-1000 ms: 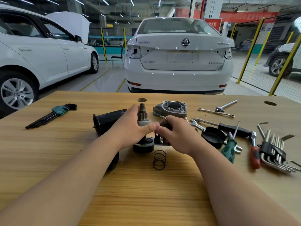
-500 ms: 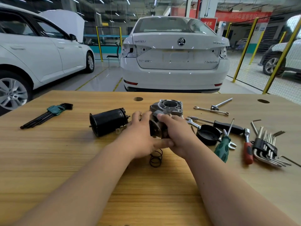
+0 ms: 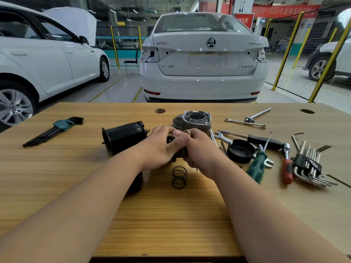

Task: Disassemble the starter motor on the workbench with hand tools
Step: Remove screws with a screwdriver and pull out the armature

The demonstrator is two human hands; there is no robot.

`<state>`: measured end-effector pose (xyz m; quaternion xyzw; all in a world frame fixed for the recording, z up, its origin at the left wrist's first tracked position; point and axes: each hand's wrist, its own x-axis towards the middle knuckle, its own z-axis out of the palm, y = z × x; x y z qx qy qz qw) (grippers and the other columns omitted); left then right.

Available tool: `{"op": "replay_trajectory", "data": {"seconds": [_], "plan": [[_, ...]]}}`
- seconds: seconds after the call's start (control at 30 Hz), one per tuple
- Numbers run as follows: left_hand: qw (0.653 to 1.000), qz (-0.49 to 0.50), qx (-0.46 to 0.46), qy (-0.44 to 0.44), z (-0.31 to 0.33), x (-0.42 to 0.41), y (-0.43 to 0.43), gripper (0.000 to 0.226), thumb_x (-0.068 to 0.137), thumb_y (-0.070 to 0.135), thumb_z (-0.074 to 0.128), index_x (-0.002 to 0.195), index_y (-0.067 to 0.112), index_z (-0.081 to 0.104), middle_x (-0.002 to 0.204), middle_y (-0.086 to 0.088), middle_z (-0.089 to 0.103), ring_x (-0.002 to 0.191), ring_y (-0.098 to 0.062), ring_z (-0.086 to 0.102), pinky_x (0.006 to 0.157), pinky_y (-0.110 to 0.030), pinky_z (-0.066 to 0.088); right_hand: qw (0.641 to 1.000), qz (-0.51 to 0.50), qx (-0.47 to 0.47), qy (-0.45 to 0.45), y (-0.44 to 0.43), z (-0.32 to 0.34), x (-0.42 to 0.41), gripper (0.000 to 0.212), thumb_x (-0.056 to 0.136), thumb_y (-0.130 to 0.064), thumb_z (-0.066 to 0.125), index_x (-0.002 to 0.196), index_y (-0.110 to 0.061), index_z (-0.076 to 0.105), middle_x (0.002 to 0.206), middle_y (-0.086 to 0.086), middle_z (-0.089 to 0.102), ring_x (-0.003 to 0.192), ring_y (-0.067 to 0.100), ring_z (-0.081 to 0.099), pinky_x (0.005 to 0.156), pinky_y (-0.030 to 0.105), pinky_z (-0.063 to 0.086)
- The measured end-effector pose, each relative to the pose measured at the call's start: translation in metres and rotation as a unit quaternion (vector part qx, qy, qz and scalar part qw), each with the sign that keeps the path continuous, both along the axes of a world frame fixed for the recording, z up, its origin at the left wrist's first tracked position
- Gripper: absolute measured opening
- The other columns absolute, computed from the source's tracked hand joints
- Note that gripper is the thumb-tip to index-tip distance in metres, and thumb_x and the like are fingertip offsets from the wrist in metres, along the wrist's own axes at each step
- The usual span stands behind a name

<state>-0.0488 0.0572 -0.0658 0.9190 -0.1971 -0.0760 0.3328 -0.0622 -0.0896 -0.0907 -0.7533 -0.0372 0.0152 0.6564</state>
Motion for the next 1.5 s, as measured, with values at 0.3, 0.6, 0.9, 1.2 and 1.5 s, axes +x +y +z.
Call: {"op": "replay_trajectory", "data": {"seconds": [0.3, 0.6, 0.9, 1.2, 1.5], "plan": [[0.998, 0.019, -0.04, 0.046, -0.007, 0.0, 0.018, 0.059, 0.086, 0.043, 0.058, 0.137, 0.046, 0.029, 0.146, 0.005, 0.027, 0.111, -0.01, 0.041, 0.086, -0.026, 0.033, 0.993, -0.106, -0.025, -0.055, -0.001, 0.004, 0.003, 0.018, 0.089, -0.041, 0.059, 0.088, -0.023, 0.062, 0.06, -0.007, 0.063, 0.051, 0.006, 0.054, 0.041, 0.018, 0.038], [0.998, 0.029, 0.048, 0.001, -0.004, 0.003, 0.021, 0.11, 0.053, 0.085, 0.038, 0.148, 0.034, 0.017, 0.149, 0.001, 0.025, 0.134, -0.022, 0.029, 0.108, -0.046, 0.035, 0.995, -0.056, -0.077, -0.032, -0.012, 0.012, -0.004, 0.013, 0.09, -0.025, 0.051, 0.087, -0.021, 0.063, 0.064, -0.005, 0.059, 0.056, 0.009, 0.056, 0.044, 0.02, 0.041], [0.99, 0.094, 0.107, -0.015, -0.009, 0.006, 0.026, 0.113, 0.07, 0.078, 0.052, 0.155, 0.024, 0.0, 0.154, -0.004, 0.012, 0.139, -0.028, 0.019, 0.109, -0.044, 0.029, 0.962, -0.166, -0.218, -0.006, -0.04, 0.004, 0.008, 0.012, 0.093, -0.023, 0.053, 0.101, -0.016, 0.058, 0.081, 0.002, 0.063, 0.067, 0.015, 0.057, 0.05, 0.026, 0.049], [0.97, 0.092, 0.22, -0.042, -0.016, -0.006, 0.029, 0.129, 0.073, 0.065, 0.069, 0.15, 0.02, -0.024, 0.16, 0.004, -0.021, 0.149, -0.025, 0.0, 0.118, -0.041, 0.018, 0.856, -0.167, -0.486, -0.048, -0.021, -0.003, 0.008, 0.038, 0.09, -0.042, 0.058, 0.12, -0.018, 0.053, 0.102, 0.002, 0.061, 0.087, 0.022, 0.059, 0.072, 0.038, 0.056], [0.967, 0.069, 0.228, -0.093, -0.004, 0.003, 0.025, 0.13, 0.062, 0.076, 0.068, 0.155, 0.02, -0.004, 0.162, 0.001, 0.002, 0.145, -0.026, 0.02, 0.114, -0.044, 0.029, 0.853, -0.19, -0.458, -0.162, -0.001, 0.002, -0.013, 0.018, 0.1, -0.032, 0.035, 0.098, -0.02, 0.049, 0.091, -0.001, 0.053, 0.075, 0.019, 0.048, 0.054, 0.03, 0.03]]}}
